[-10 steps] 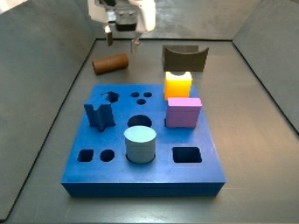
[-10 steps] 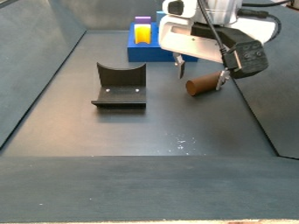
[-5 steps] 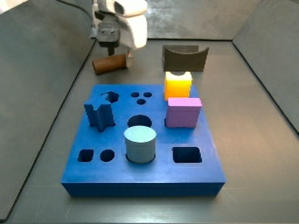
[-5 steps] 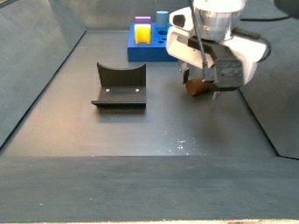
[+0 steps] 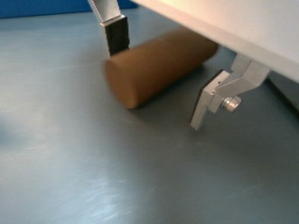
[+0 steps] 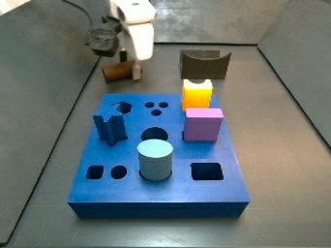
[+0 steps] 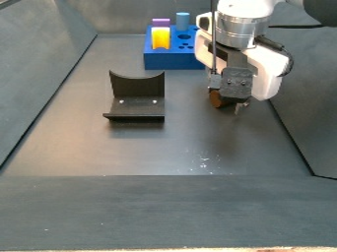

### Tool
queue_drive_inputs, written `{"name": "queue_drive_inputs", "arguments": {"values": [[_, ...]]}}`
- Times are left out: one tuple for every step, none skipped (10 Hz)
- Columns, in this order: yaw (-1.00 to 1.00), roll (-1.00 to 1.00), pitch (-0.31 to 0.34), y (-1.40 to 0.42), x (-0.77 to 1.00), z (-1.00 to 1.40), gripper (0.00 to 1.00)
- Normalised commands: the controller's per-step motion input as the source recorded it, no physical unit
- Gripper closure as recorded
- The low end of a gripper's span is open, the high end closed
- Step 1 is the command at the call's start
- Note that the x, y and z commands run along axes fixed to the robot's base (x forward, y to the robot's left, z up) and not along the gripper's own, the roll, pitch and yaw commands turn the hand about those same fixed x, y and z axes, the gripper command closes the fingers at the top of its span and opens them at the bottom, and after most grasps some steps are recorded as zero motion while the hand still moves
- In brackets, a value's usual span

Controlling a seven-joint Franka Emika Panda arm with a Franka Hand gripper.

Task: Pick up the round object. Move up. Place the round object on the fixture. Regrasp the round object. Move to above the board. Insert the round object.
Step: Pick up the round object.

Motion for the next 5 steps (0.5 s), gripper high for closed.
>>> {"name": "queue_drive_inputs", "arguments": {"values": [[0.00, -0.03, -0.120, 0.00, -0.12, 0.00, 0.00], [0.00, 0.00, 0.000, 0.00, 0.00, 0.00, 1.00], [0.00, 0.00, 0.000, 0.00, 0.00, 0.00, 1.00], [0.00, 0.00, 0.000, 0.00, 0.00, 0.00, 1.00], [0.00, 0.00, 0.000, 0.00, 0.00, 0.00, 1.00]]}}
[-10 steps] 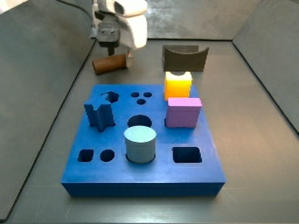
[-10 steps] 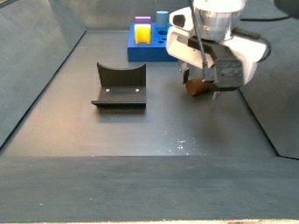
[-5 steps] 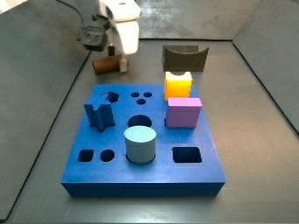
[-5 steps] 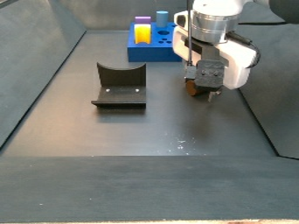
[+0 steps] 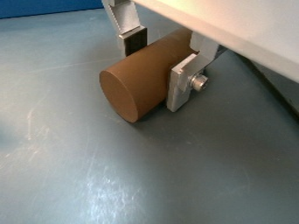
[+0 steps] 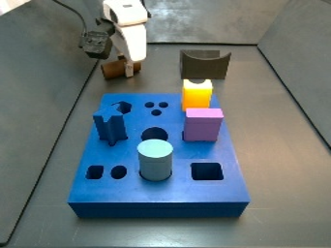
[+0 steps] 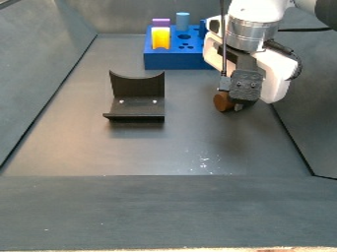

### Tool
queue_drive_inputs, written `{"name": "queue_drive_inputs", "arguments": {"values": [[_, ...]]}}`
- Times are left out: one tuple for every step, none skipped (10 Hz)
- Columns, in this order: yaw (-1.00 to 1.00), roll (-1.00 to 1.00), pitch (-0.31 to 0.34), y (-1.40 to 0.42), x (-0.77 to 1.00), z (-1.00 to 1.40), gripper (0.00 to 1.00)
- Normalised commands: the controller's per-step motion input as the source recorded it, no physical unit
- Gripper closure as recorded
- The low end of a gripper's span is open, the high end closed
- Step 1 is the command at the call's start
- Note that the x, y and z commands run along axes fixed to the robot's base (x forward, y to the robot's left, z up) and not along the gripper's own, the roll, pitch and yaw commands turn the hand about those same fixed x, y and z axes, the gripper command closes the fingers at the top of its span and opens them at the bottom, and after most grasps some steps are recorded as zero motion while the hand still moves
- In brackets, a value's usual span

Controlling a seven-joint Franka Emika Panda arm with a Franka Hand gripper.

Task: Pick up the round object. Move up. Place the round object on the fixture. Regrasp the round object. Move to above the board. Insert the round object.
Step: Pick up the round object.

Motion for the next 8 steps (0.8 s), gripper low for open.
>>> {"name": "queue_drive_inputs", "arguments": {"values": [[0.00, 0.00, 0.000, 0.00, 0.00, 0.00, 1.00], [0.00, 0.00, 0.000, 0.00, 0.00, 0.00, 1.00], [0.00, 0.00, 0.000, 0.00, 0.00, 0.00, 1.00], [0.00, 0.00, 0.000, 0.00, 0.00, 0.00, 1.00], [0.00, 0.00, 0.000, 0.00, 0.00, 0.00, 1.00], [0.00, 0.00, 0.000, 0.00, 0.00, 0.00, 1.00], [0.00, 0.00, 0.000, 0.00, 0.00, 0.00, 1.00], [0.00, 0.00, 0.000, 0.00, 0.00, 0.00, 1.00]]}}
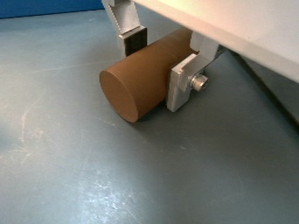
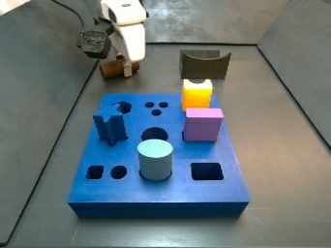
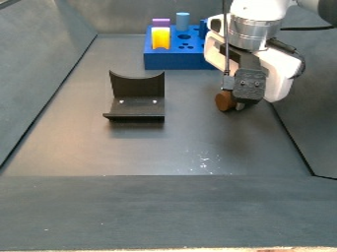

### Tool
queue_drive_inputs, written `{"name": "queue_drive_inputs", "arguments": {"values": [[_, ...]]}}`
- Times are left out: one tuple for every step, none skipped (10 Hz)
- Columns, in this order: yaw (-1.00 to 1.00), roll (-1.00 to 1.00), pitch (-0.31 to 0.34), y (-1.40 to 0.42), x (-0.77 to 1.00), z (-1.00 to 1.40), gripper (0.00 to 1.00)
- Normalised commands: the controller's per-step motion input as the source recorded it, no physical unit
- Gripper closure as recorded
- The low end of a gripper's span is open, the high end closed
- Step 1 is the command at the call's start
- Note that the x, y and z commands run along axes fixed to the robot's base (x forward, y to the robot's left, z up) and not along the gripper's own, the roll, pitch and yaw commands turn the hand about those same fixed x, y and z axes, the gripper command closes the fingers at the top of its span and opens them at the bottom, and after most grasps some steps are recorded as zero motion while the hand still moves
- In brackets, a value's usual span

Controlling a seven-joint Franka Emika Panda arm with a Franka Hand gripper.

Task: Pick up the round object. Move up. Place the round object on the fixture. Regrasp the round object. Move to above the board. Insert the round object.
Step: Move up.

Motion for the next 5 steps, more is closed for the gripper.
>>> {"name": "queue_drive_inputs", "arguments": {"values": [[0.00, 0.00, 0.000, 0.00, 0.00, 1.00, 1.00], [-0.04, 0.00, -0.013, 0.00, -0.01, 1.00, 1.00], [-0.04, -0.01, 0.035, -0.01, -0.03, 1.00, 1.00], [-0.04, -0.01, 0.074, -0.01, -0.03, 0.91, 1.00], [-0.03, -0.02, 0.084, 0.00, -0.03, 0.76, 1.00]]}}
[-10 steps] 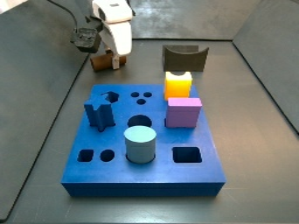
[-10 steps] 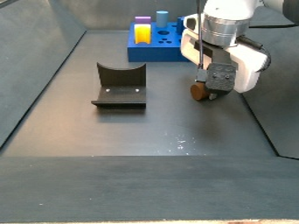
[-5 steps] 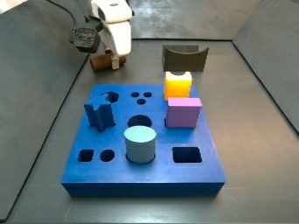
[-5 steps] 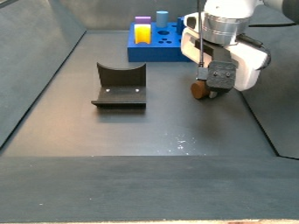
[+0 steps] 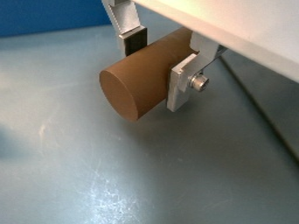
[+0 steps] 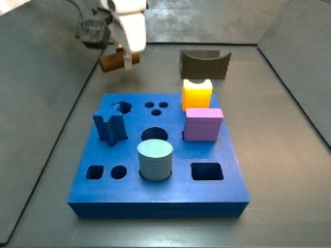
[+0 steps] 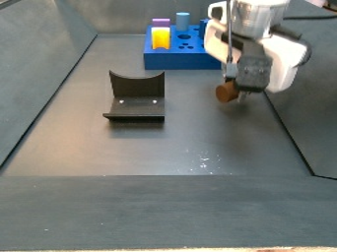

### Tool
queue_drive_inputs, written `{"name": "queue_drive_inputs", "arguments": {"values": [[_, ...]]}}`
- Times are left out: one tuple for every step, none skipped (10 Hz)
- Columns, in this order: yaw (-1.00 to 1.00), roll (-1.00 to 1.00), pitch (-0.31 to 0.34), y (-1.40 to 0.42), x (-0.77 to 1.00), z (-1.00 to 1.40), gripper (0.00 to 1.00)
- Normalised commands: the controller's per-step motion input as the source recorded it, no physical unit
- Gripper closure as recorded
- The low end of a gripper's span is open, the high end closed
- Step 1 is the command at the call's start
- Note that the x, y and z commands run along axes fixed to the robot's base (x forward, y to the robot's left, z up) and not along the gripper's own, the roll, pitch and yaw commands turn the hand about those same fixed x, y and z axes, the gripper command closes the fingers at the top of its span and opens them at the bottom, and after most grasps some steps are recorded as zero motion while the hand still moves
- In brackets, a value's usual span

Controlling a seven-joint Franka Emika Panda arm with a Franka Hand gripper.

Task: Pick up the round object. Move up. Place the round object on the fixture. Regrasp the round object. Move to above the board. Insert the round object.
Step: Move up, then place the round object on the fixture.

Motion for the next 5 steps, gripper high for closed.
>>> {"name": "queue_drive_inputs", "arguments": {"values": [[-0.03, -0.01, 0.079, 0.00, -0.02, 0.64, 1.00], [-0.03, -0.01, 0.075, 0.00, -0.03, 0.55, 1.00], [-0.03, -0.01, 0.068, 0.00, -0.03, 0.38, 1.00], [-0.02, -0.01, 0.064, 0.00, -0.03, 0.20, 1.00], [0.00, 0.00, 0.000, 0.00, 0.00, 1.00, 1.00]]}}
